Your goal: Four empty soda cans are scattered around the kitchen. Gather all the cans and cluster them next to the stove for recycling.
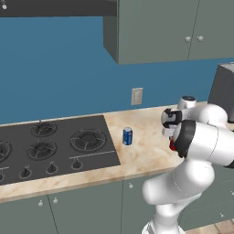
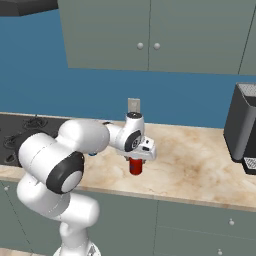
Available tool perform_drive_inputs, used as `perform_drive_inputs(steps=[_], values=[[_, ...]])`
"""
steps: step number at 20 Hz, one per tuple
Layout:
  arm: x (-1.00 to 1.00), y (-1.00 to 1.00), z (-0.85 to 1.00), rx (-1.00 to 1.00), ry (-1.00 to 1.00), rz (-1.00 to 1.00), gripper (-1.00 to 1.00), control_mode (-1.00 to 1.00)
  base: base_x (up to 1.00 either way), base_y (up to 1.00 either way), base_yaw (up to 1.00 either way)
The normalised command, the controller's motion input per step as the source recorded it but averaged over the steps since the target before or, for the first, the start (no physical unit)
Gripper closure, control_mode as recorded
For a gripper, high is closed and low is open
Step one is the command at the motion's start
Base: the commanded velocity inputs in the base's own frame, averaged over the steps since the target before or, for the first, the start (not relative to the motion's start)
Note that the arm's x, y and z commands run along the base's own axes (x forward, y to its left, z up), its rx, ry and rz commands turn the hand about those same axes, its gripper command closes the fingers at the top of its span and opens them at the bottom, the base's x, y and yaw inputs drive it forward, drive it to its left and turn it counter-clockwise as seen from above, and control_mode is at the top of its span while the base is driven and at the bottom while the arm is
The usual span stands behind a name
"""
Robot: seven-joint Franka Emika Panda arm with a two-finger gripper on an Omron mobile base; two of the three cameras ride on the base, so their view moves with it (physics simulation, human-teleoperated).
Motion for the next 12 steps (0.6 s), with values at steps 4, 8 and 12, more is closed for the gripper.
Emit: perform_drive_inputs(steps=[4, 8, 12], values=[[-0.07, 0.00, -0.02, 0.03, 0.12, 0.07, 1.00, -1.00, 0.00, 0.00, 0.00], [-0.02, 0.05, 0.11, 0.04, 0.00, 0.12, 1.00, -1.00, 0.00, 0.00, 0.00], [-0.04, 0.23, 0.16, 0.07, 0.03, 0.07, 1.00, -1.00, 0.00, 0.00, 0.00]])
